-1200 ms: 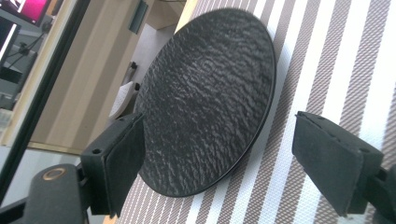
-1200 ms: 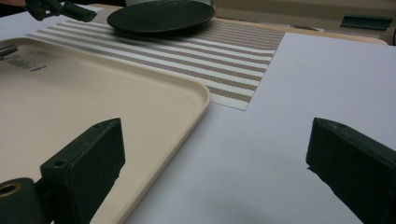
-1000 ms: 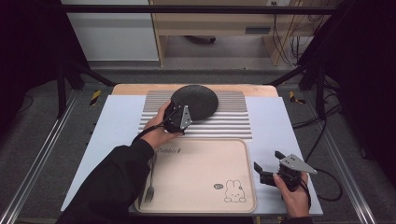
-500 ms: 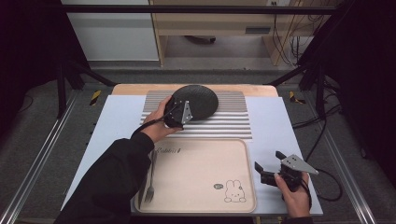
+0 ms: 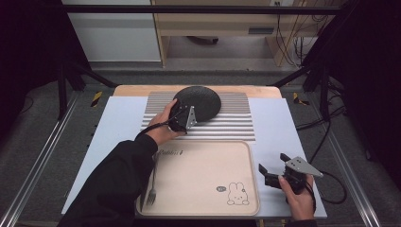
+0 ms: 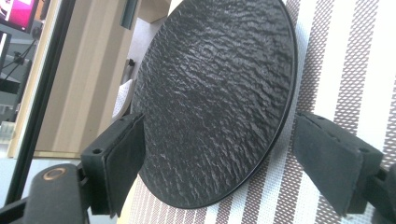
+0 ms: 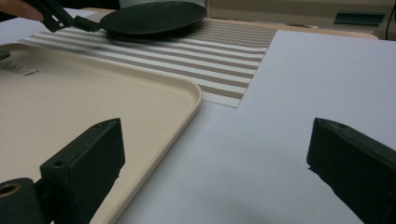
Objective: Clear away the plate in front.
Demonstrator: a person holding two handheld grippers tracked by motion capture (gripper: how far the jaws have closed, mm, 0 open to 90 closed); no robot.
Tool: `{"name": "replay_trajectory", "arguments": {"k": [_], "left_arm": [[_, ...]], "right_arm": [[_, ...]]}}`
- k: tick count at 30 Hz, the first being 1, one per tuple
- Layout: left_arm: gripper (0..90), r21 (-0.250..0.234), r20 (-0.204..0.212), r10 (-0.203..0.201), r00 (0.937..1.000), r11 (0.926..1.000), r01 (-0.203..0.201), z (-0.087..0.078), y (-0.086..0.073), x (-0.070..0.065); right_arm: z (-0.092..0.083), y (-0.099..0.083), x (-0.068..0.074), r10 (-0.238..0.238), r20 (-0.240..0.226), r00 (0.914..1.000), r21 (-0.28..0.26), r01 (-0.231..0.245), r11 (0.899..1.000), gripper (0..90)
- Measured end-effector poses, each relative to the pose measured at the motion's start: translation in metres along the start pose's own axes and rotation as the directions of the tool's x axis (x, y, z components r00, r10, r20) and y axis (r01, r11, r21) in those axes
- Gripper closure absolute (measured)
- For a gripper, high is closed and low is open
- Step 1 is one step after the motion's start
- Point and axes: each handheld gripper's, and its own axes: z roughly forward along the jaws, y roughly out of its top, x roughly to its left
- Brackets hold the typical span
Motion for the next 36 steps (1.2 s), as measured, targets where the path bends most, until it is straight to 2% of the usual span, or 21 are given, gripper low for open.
{"name": "replay_trajectory", "arguments": {"k": [13,19,23,27,32,36], "left_arm": [[19.4,0.024,-0.004,0.05,0.9987,0.9985,-0.05,0.002,0.002,-0.008],[25.1,0.027,-0.01,0.078,0.9969,0.9966,-0.078,0.005,0.005,-0.012],[29.0,0.034,-0.026,0.116,0.9929,0.9927,-0.115,0.007,0.008,-0.015],[34.0,0.026,-0.022,0.131,0.9912,0.9912,-0.13,0.011,0.009,-0.019],[39.2,0.039,-0.049,0.172,0.9839,0.9847,-0.17,0.014,0.009,-0.023],[40.5,0.041,-0.05,0.169,0.9844,0.9851,-0.167,0.017,0.007,-0.023]], "right_arm": [[0.0,-0.001,0.0,0.005,0.007,1.0,0.004,-0.005,1.0,4.5],[0.0,-0.001,-0.001,0.004,0.007,1.0,0.005,-0.004,1.0,4.5],[0.0,-0.001,-0.001,0.005,0.006,1.0,0.004,-0.005,1.0,4.5],[0.0,-0.001,-0.001,0.005,0.006,1.0,0.006,-0.005,1.0,4.5],[0.0,-0.001,-0.001,0.007,0.008,0.9999,0.007,-0.007,1.0,4.5],[0.0,-0.001,-0.002,0.011,0.009,0.9999,0.005,-0.011,1.0,4.5]]}}
